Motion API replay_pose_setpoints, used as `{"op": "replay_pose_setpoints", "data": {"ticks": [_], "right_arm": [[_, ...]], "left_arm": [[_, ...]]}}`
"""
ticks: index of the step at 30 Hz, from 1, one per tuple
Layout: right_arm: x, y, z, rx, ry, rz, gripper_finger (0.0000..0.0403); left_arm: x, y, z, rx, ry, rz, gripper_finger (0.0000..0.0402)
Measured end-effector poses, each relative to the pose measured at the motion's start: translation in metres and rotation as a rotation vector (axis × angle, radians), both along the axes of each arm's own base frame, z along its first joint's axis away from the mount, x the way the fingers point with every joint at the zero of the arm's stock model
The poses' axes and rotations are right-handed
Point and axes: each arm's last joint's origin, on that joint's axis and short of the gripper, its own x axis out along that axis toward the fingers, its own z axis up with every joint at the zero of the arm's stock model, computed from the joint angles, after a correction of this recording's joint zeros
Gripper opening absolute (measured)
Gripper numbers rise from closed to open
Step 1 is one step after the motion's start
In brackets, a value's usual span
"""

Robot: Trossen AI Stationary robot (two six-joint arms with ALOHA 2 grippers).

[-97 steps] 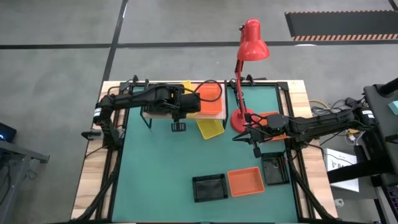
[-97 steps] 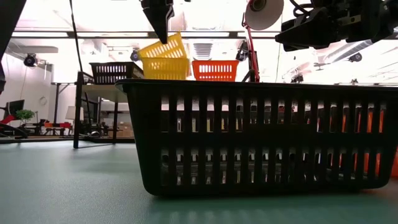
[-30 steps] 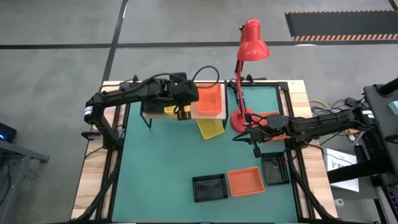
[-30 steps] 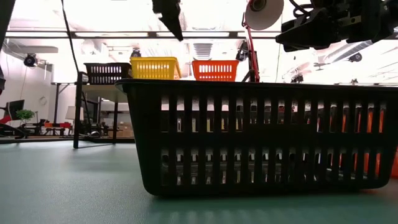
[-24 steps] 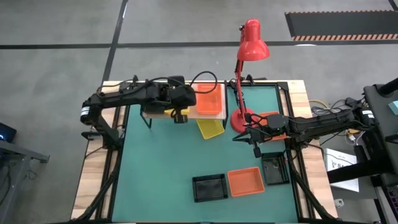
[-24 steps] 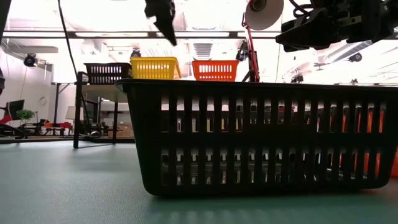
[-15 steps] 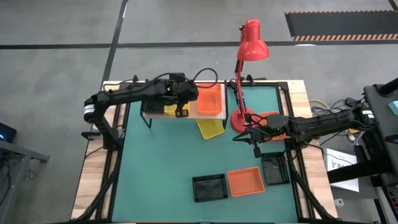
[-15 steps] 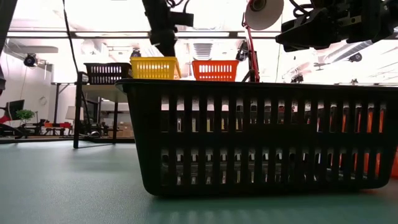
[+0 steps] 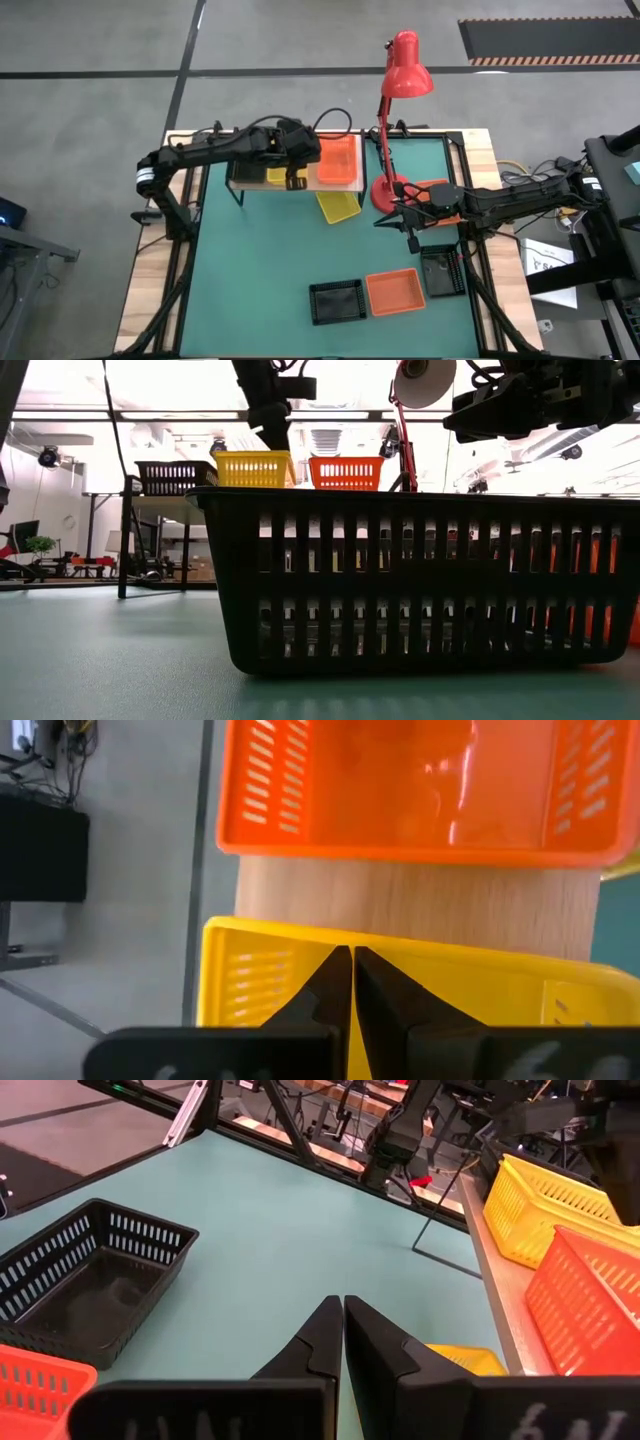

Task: Stack baskets on shelf by color
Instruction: Stack the bottom yellow bin on top of the yellow bin on the shelf, then stack the bottom orange bin on top of the orange bin on the shelf

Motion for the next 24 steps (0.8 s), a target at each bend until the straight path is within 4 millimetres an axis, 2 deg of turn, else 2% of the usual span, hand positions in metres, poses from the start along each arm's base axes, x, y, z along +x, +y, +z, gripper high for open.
{"op": "replay_pose_setpoints", "data": {"ticks": [10, 14, 16, 19, 24], "right_arm": [[0.0, 0.0, 0.0, 0.0, 0.0, 0.0, 0.0009], [0.0, 0.0, -0.001, 0.001, 0.013, 0.0, 0.0009], [-0.001, 0.0, -0.002, 0.003, 0.026, -0.001, 0.0009], [-0.001, 0.0, -0.002, 0.003, 0.023, -0.001, 0.0009], [-0.001, 0.0, -0.002, 0.026, 0.027, -0.007, 0.0009]], "left_arm": [[0.003, -0.001, 0.013, 0.019, -0.066, -0.001, 0.0], [0.001, -0.014, 0.022, 0.005, -0.131, -0.001, 0.0], [0.0, -0.03, 0.03, -0.006, -0.203, -0.029, 0.0], [0.002, -0.067, 0.036, -0.021, -0.307, -0.145, 0.0], [0.001, -0.133, 0.025, -0.034, -0.463, -0.359, 0.0]]}}
